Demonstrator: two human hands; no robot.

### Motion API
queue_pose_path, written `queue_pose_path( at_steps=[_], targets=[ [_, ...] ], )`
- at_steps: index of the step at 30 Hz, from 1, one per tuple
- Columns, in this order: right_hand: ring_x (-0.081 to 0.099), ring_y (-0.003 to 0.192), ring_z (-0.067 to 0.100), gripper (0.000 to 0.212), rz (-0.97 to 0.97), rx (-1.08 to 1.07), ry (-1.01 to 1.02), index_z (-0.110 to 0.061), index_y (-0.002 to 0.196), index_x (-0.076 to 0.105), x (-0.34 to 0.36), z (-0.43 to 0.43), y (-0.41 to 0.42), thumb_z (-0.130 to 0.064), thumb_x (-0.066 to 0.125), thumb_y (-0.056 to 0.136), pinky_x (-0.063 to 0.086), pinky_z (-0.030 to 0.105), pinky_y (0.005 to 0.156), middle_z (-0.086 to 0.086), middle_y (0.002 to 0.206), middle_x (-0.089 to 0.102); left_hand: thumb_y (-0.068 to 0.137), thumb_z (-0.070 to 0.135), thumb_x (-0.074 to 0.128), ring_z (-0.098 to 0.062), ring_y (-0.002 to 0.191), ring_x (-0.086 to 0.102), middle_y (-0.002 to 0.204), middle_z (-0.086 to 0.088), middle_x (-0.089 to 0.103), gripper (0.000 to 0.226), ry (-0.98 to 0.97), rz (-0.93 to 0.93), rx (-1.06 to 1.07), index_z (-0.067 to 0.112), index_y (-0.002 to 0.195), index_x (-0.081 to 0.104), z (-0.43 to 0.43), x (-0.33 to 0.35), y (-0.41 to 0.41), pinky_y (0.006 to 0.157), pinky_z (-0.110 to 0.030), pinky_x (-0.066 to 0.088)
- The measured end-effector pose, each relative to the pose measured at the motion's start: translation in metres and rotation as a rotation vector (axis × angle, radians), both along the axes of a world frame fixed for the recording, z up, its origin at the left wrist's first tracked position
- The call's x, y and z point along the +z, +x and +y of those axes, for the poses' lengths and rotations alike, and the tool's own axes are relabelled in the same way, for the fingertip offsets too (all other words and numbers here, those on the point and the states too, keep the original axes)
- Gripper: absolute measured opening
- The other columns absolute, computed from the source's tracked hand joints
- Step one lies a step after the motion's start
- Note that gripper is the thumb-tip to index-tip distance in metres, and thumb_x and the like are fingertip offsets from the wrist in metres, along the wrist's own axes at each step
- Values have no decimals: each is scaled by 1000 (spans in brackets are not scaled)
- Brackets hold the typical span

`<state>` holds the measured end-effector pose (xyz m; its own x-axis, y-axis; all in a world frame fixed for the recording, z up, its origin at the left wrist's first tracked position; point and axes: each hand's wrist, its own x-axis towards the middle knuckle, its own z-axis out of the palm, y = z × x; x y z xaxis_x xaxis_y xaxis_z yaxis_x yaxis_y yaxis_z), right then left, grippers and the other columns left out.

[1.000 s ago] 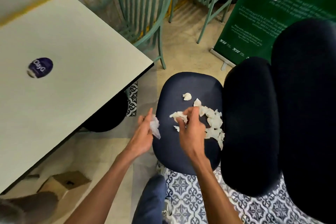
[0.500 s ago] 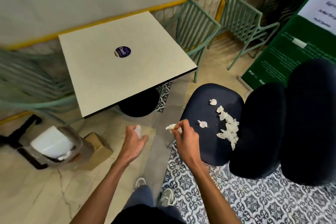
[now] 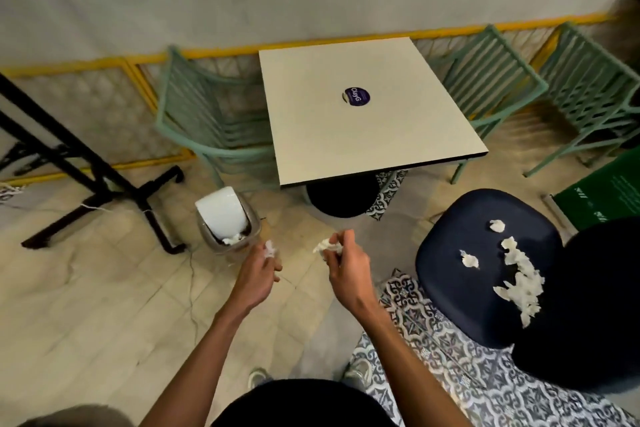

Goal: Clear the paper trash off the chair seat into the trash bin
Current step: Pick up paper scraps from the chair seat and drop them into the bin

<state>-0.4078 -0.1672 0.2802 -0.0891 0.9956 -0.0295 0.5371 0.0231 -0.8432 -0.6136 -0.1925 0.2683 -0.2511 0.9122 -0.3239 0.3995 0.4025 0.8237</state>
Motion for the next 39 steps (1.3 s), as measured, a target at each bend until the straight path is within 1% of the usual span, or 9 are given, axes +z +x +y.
queue_pose_path(
  at_steps=[3,7,12,17,22,25,27,31,39],
  targets=[
    [62,69,10,25,31,10,-22,-27,108,45,-5,-12,-49,-15,66,101,44,33,60,-6,83,67,108,9,42,-17,80,65,114,-8,69,24,-30,-19,9,16,128,54,-16,1,-51,61,-21,48],
    [62,67,6,24,3,39,-23,-29,110,47,-12,-21,-102,-20,67,102,39,14,54,-7,82,68,109,13,42,-14,115,57,131,-1,61,29,-33,0,-13,9,137,47,-31,0,-107,94,-22,40],
    [65,82,5,20,-44,108,-45,-28,104,57,-26,-17,-155,-14,70,100,50,22,67,-12,92,71,106,28,48,-18,92,60,110,-6,59,26,-141,-42,146,11,120,34,-26,-5,-151,71,-31,42],
    [61,81,7,26,-162,169,-46,-30,104,65,-46,14,-187,-6,71,95,42,12,71,-5,101,66,94,50,45,-22,96,56,101,-1,53,35,-222,-151,158,20,107,33,2,-25,-177,85,-39,44],
    [61,91,11,19,-231,203,-121,-21,107,76,-78,64,-214,-5,70,96,35,-2,80,1,116,66,104,20,45,-19,83,51,91,-4,53,11,-196,-102,190,16,93,46,53,-45,-191,71,-32,37],
    [67,101,20,21,-294,259,-158,-14,112,78,-98,91,-232,-4,67,97,43,8,91,6,123,64,104,20,46,-21,88,60,90,2,61,17,-217,-11,150,15,92,58,79,-67,-202,74,-30,44],
    [68,108,25,24,-343,338,-195,-11,119,75,-118,113,-252,-5,62,100,51,20,97,7,133,60,100,14,55,-16,104,60,109,7,60,13,-252,52,141,14,111,63,97,-85,-214,88,-29,48],
    [67,117,33,34,-507,553,-207,-10,134,63,-150,145,-286,-2,57,101,58,39,103,10,153,45,90,9,69,-22,113,60,124,-6,62,33,-267,150,134,13,123,64,115,-113,-232,96,-27,47],
    [58,133,37,46,-742,986,-128,-1,141,60,-223,186,-321,1,66,96,53,47,110,28,158,32,91,12,74,-17,116,56,129,-7,54,34,-298,214,61,14,125,69,132,-165,-256,97,-18,39]
  ],
)
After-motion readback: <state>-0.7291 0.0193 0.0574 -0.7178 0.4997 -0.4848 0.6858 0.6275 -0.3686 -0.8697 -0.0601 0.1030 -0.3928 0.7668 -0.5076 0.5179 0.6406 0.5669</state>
